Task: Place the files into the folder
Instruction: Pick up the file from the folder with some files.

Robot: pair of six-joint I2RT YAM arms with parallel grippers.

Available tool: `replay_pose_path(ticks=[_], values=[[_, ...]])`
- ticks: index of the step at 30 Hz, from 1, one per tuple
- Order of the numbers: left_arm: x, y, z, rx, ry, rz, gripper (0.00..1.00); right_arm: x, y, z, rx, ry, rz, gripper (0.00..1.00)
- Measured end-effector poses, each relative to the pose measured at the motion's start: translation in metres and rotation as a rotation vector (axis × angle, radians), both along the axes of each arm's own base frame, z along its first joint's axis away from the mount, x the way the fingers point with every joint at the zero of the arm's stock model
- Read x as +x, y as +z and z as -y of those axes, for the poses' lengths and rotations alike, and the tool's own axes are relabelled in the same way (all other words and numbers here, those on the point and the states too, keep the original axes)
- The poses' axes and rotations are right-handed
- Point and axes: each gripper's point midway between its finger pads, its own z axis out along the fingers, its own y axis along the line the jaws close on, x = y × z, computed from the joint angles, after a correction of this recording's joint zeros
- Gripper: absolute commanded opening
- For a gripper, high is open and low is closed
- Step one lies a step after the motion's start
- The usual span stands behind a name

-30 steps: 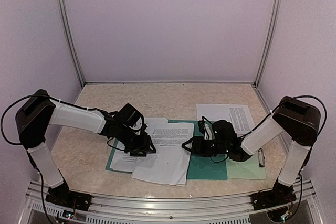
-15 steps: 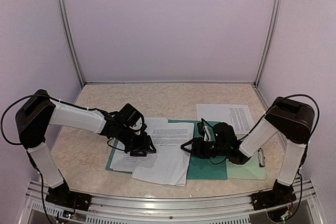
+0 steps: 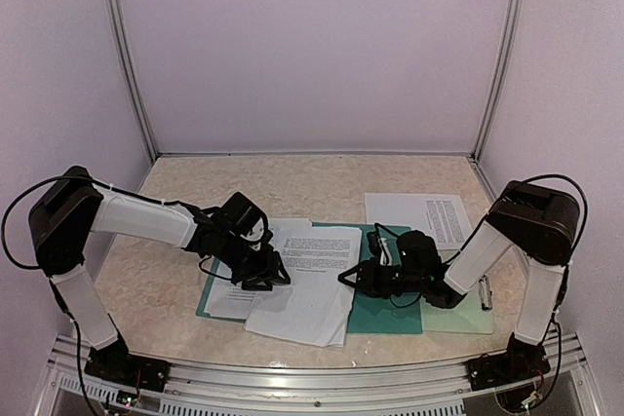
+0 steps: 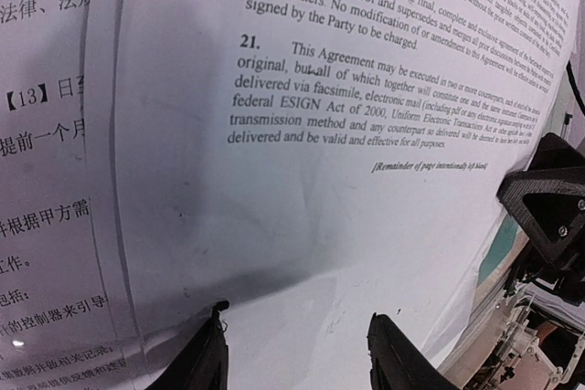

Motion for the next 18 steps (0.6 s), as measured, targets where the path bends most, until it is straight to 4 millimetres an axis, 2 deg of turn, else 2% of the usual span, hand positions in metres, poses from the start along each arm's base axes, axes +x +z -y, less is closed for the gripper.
replay_pose_path(ticks=[9, 18], values=[[0.0001, 0.0, 0.0001, 0.0, 0.0, 0.0, 0.5, -0.0007, 0.0039, -0.002, 0.022, 0.003, -0.009, 0.0], [0.0002, 0.0, 0.0, 0.0, 0.0, 0.001, 0.52, -0.0001, 0.0033, -0.0028, 0.007, 0.008, -0.014, 0.0]])
